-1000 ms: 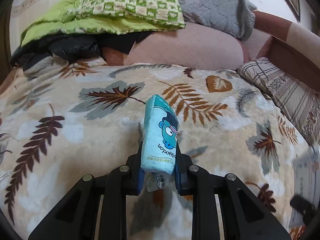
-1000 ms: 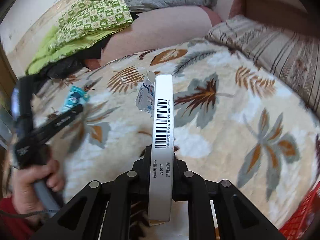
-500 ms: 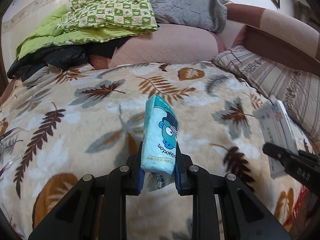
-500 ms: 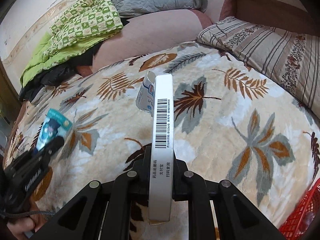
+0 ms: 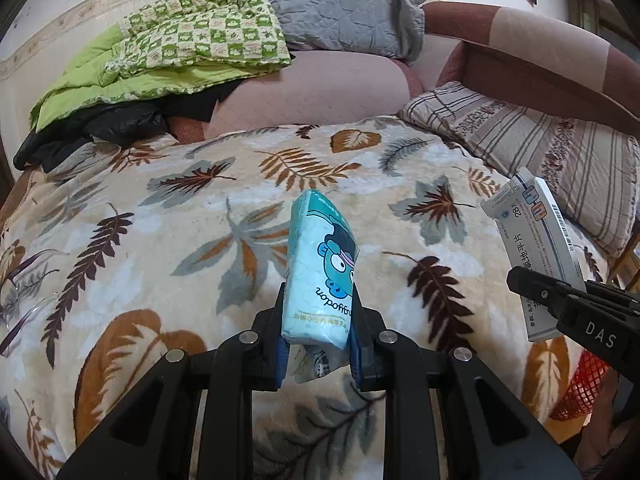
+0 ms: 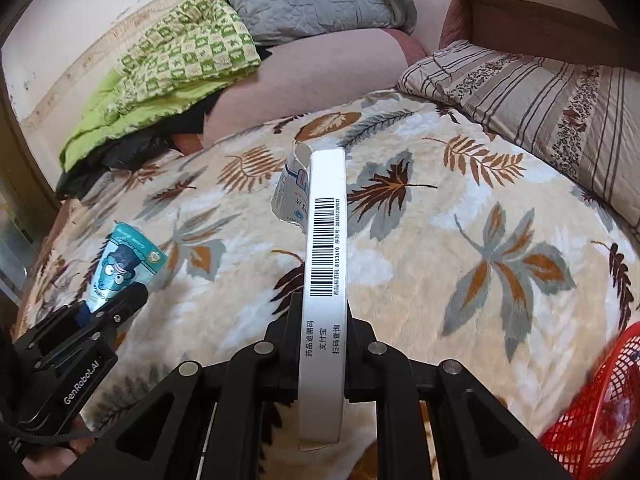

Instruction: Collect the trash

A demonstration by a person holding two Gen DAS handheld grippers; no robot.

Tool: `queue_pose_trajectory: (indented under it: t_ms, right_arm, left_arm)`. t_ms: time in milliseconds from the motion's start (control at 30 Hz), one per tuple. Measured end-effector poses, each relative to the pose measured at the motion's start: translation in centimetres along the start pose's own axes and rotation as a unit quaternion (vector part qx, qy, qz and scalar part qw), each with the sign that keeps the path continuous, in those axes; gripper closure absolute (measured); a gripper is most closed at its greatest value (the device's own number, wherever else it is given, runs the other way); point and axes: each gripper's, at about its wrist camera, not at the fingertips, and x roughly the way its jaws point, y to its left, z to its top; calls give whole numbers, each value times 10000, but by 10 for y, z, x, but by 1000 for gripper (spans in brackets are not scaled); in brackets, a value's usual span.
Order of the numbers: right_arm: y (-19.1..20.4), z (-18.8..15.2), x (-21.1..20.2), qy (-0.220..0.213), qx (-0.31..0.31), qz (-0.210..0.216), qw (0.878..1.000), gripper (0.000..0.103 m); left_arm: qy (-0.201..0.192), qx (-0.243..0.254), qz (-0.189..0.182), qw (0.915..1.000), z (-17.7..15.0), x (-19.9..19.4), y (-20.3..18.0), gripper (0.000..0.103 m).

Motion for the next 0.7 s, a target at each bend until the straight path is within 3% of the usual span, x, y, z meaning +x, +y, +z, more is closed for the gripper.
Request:
queue_pose_trajectory:
  t_ms: [700]
  right_arm:
    - [-25,-24,-38,-186,359,419,9983,88]
  left_arm:
    - [-273,302,139,9991,-14,-41,-30,80]
